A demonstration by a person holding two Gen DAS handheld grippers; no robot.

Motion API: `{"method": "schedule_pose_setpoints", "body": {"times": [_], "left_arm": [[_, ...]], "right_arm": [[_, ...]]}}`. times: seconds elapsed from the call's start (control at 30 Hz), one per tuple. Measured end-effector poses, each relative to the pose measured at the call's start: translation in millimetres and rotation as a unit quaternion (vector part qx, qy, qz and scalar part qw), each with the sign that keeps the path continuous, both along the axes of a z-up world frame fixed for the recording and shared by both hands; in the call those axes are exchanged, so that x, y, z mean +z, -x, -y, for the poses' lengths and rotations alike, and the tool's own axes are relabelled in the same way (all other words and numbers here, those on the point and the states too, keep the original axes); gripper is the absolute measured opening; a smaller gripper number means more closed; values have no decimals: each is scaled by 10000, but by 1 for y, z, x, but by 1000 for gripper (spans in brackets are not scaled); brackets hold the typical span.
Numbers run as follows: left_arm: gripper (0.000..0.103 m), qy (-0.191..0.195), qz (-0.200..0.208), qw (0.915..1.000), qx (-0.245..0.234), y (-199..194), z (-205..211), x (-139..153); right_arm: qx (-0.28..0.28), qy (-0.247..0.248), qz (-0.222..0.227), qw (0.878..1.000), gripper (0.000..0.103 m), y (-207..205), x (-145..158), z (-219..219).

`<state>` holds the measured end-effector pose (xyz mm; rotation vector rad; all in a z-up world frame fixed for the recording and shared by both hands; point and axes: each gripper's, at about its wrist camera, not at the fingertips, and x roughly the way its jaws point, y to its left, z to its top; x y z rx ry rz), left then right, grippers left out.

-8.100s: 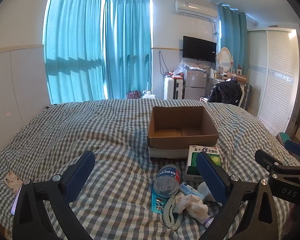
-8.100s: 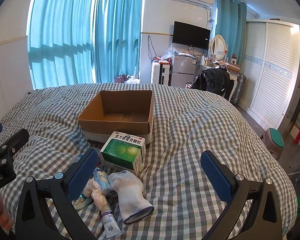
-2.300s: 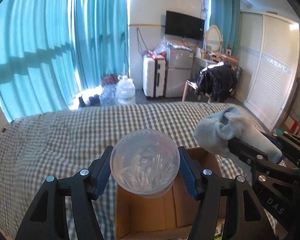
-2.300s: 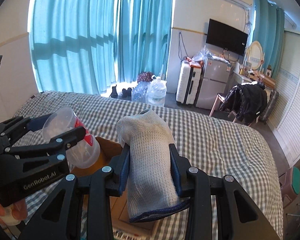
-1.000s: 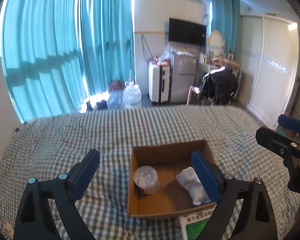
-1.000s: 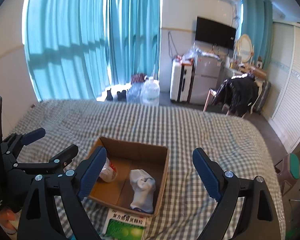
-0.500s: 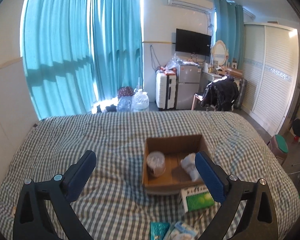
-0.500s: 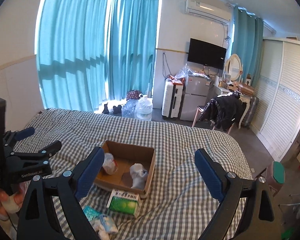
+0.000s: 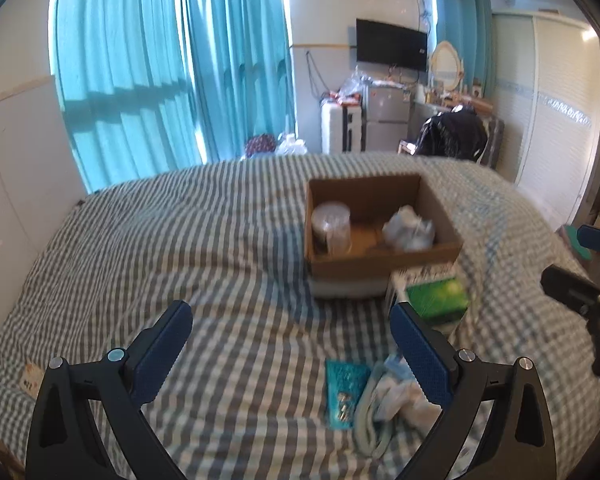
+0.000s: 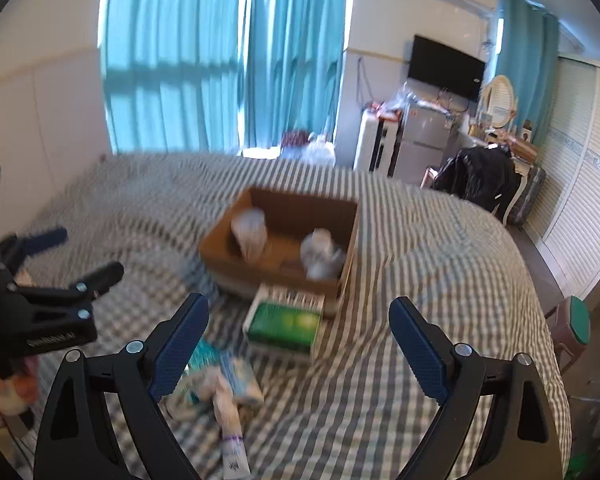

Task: Organize objects
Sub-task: 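Move both tools back toward the remaining items beside the green box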

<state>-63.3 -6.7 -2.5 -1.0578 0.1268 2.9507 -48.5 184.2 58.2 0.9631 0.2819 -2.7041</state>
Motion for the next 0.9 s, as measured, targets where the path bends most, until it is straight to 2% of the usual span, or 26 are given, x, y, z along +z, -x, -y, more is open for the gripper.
{"method": "schedule_pose_setpoints", "body": {"times": [0.1,0.23,0.37,0.5,0.53,0.63,0.7,0.73,0.77,0.9], "left_arm": [[102,7,339,9994,0,-6,-4,-34],[102,135,738,9972,-10,-11,-9,-77],[102,234,1054,9941,-36,-15,-11,-106],[102,260,1232,9920,-14,-18,-8,-120],[102,314,1257,9916,32,-18,-7,-122],[102,163,1323,9910,79,-16,-1,-121],[102,133,1330,9910,107,-15,0,-121],[102,137,1337,9909,109,-14,0,-121],[102,172,1335,9908,113,-14,-1,-121],[102,310,1376,9900,81,-12,-10,-124]], "right_arm": [[91,-221,188,9995,92,-2,-34,7],[168,-156,714,9972,92,0,-78,8],[247,-71,1206,9924,92,2,-120,12],[355,4,1640,9858,89,6,-153,19],[380,8,1745,9839,84,8,-158,21],[499,27,2064,9772,65,13,-175,26],[565,95,2188,9741,46,15,-182,28],[613,123,2233,9727,31,16,-182,29],[658,146,2250,9720,23,15,-182,30],[716,237,2055,9757,13,8,-169,23]]}}
